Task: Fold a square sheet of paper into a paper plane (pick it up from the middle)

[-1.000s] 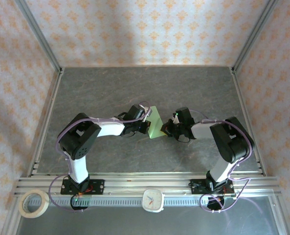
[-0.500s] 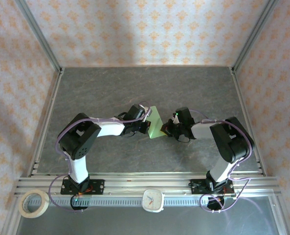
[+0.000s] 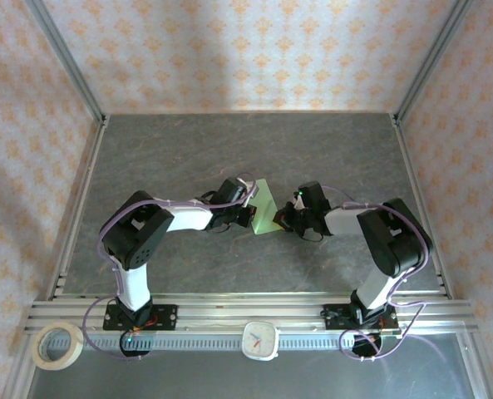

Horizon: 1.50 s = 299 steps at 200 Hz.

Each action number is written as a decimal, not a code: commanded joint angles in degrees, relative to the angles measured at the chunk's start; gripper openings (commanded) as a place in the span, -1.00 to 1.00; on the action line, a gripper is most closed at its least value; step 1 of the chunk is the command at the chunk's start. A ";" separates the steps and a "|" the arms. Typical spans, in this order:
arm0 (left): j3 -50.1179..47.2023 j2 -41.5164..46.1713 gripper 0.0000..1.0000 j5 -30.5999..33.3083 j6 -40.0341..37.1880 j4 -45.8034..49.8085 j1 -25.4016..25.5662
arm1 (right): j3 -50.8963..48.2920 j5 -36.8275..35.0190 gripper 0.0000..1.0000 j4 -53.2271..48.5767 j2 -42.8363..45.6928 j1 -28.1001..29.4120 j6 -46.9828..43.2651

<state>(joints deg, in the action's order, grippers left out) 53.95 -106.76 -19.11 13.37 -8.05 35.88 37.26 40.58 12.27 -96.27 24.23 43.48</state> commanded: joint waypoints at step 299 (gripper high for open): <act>0.84 -4.51 -1.00 -1.26 -3.04 3.00 -0.28 | 11.19 -0.02 -1.00 -2.70 -5.55 1.90 5.21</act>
<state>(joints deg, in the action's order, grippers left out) 55.16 -108.16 -20.16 11.84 -8.69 35.83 45.71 41.80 11.86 -103.42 26.94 49.47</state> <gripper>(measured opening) 0.053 0.048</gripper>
